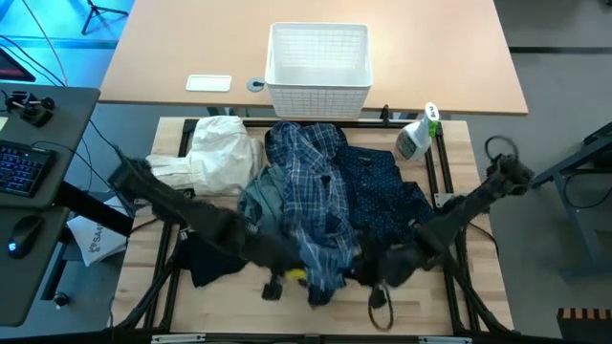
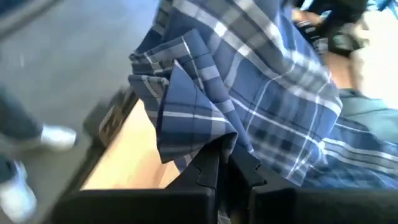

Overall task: Fold Laundry from Bin
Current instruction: Fold the checkered blue polo

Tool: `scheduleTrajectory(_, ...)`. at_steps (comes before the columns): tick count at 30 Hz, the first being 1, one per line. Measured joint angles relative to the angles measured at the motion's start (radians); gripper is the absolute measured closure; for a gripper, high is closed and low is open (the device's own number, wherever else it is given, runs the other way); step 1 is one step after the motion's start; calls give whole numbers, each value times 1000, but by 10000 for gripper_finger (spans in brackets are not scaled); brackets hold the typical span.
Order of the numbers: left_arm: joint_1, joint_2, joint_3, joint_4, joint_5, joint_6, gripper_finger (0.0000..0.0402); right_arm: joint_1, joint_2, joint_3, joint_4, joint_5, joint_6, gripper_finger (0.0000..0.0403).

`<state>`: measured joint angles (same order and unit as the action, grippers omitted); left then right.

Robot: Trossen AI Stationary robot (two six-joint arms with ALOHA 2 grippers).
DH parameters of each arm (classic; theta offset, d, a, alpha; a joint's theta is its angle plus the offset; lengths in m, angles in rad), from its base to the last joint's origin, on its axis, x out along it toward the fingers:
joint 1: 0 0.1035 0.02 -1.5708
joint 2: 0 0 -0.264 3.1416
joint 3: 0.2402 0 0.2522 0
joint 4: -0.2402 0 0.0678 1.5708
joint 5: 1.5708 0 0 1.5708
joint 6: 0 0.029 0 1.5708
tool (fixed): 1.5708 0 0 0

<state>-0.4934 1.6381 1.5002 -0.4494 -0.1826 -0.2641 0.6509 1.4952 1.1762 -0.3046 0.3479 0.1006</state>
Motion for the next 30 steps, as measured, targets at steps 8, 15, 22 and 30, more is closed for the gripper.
scheduleTrajectory(8, -56, -190, 0, 86, 42, -49, 401, -40, -82, 237, -63, -81, 119, 402)
scheduleTrajectory(15, -156, -199, 2, 284, 25, -130, 401, -36, -50, 438, -57, -161, 238, 402)
scheduleTrajectory(22, -185, -196, 2, 175, -68, -158, 401, -41, 42, 416, -99, -123, 225, 403)
scheduleTrajectory(30, -184, -150, 0, -203, 33, -332, 401, -39, 210, 307, -78, -232, 266, 403)
